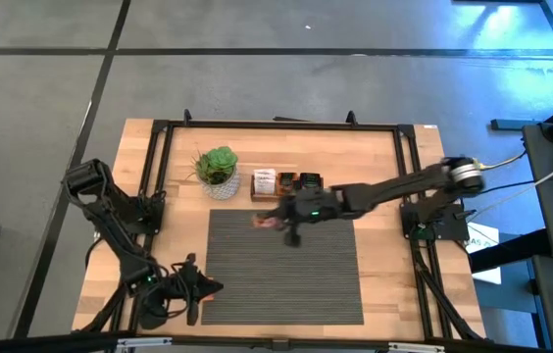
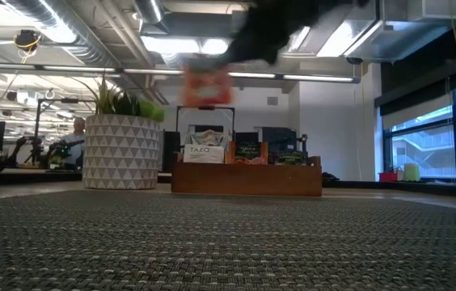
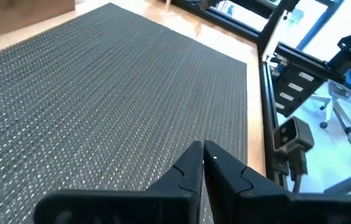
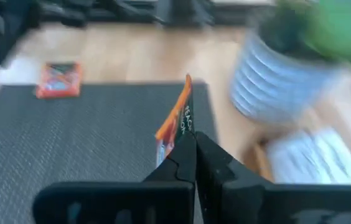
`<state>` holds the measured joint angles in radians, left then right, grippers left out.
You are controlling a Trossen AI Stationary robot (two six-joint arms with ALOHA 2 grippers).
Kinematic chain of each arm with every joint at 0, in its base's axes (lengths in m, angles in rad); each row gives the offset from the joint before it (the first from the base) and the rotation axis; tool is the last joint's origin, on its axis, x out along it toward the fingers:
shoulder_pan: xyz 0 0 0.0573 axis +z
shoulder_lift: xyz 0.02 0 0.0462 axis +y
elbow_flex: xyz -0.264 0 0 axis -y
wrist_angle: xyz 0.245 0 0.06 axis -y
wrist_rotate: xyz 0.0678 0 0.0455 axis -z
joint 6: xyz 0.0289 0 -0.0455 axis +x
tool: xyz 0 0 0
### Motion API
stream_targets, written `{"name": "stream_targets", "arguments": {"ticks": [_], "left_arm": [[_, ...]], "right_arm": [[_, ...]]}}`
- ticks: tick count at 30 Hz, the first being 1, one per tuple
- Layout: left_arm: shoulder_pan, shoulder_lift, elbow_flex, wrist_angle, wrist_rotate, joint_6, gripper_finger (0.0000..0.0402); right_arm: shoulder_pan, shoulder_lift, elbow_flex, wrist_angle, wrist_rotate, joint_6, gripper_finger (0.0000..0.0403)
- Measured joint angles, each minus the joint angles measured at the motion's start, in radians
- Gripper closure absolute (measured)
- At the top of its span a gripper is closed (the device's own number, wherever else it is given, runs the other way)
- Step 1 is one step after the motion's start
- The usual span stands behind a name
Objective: Pick & Place Tea
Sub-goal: Put the orange tea bag into the middle section of the wooden organizer
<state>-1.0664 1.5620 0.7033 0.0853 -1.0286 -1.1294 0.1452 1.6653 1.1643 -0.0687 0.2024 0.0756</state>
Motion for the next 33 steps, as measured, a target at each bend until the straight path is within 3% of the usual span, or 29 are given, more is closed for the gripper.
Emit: {"name": "stream_targets", "arguments": {"ticks": [7, 14, 21, 33], "left_arm": [[0.053, 0.000, 0.000, 0.002, -0.001, 0.000, 0.0390], [0.108, 0.000, 0.000, 0.002, 0.041, 0.025, 0.0393], [0.140, -0.001, 0.001, 0.024, 0.138, 0.026, 0.0391], [0.146, -0.001, 0.001, 0.025, 0.160, 0.026, 0.0390]], "right_arm": [[-0.008, -0.249, -0.354, 0.197, 0.212, 0.007, 0.0402], [-0.066, -0.241, -0.562, 0.510, 0.195, -0.099, 0.0401], [-0.147, -0.171, -0.584, 0.595, 0.132, -0.223, 0.0400], [-0.188, -0.012, -0.553, 0.661, 0.099, -0.370, 0.0399]]}}
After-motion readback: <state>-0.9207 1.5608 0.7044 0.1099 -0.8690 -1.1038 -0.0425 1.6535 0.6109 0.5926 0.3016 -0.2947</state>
